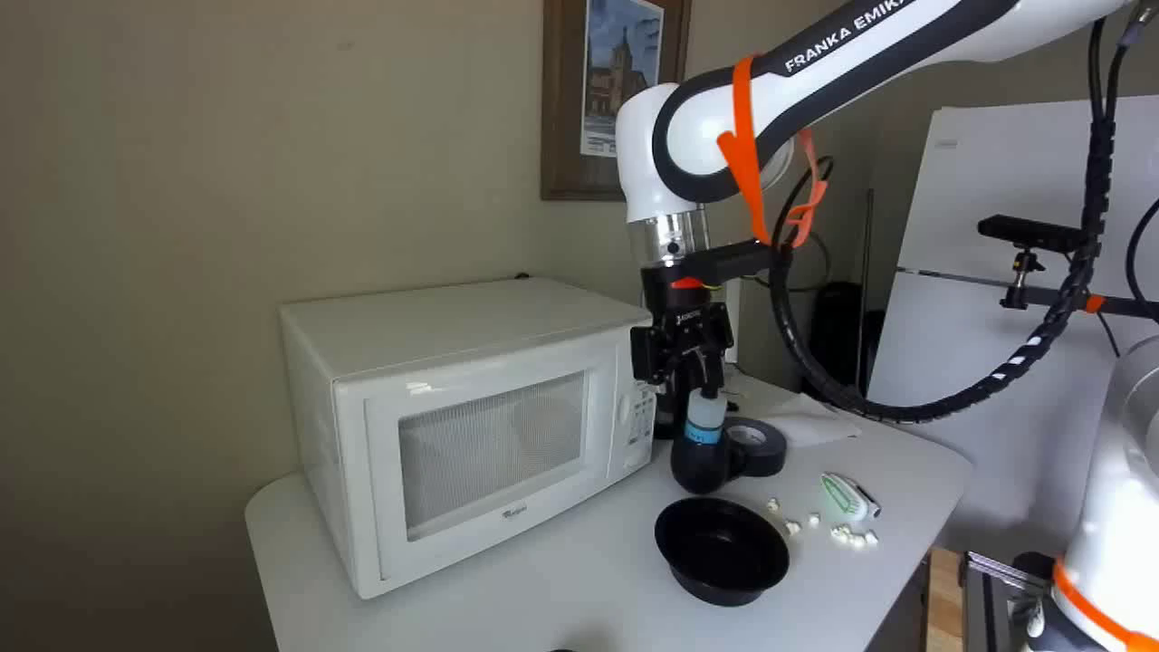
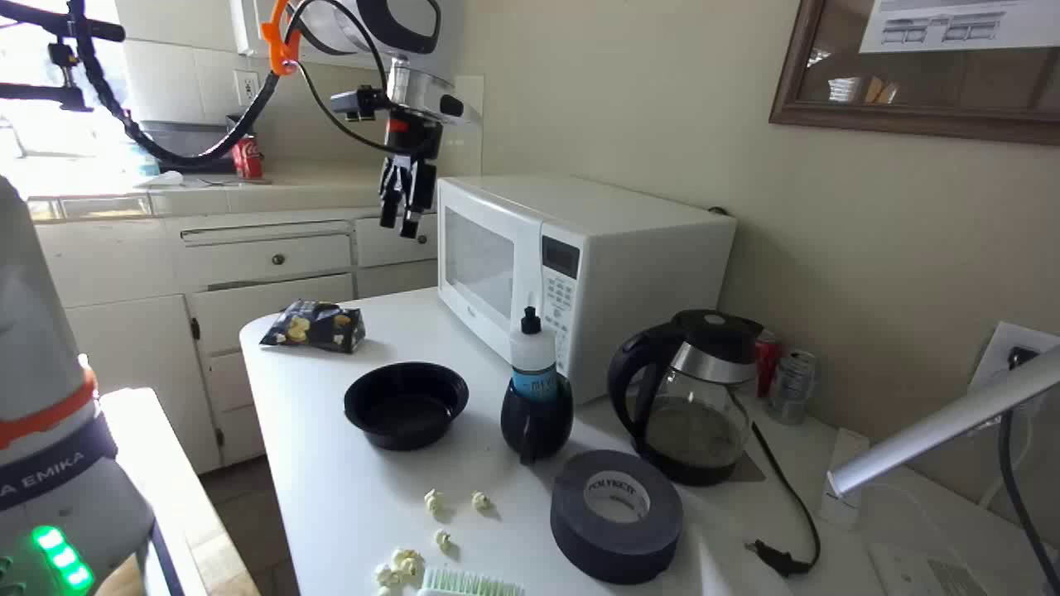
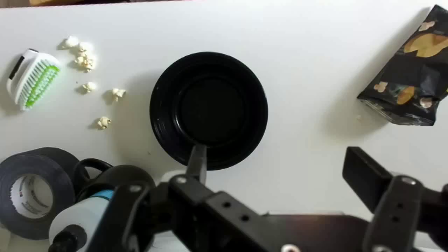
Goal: Put the bottle in the middle of the black tape
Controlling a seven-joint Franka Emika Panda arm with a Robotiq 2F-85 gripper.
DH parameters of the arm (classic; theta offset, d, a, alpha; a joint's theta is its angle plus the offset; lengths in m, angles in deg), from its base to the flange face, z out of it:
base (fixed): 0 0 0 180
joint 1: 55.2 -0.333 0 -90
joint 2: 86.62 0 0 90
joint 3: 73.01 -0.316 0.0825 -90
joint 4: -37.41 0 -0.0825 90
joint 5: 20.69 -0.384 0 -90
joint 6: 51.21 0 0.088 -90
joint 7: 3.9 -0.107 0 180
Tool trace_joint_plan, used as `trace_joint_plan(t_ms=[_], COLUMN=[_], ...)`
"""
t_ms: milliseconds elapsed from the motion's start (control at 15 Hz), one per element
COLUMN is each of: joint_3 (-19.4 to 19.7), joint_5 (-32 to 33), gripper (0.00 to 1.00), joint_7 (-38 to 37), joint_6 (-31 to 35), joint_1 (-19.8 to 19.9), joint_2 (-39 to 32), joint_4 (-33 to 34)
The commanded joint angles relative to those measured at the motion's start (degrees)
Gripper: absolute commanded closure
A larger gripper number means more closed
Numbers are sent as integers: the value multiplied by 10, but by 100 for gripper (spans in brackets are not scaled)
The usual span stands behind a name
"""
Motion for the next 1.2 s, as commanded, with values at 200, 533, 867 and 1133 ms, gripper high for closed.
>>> trace_joint_plan(t_ms=[200, 533, 867, 1133], joint_3=[10, 55, 116, 143], joint_5=[2, -21, -6, 19], gripper=[0, 0, 0, 0], joint_7=[-2, 3, 84, 246], joint_6=[-1, 10, 7, -23], joint_1=[-10, 19, 50, 53], joint_2=[0, -12, -16, -11], joint_4=[1, 28, 42, 35])
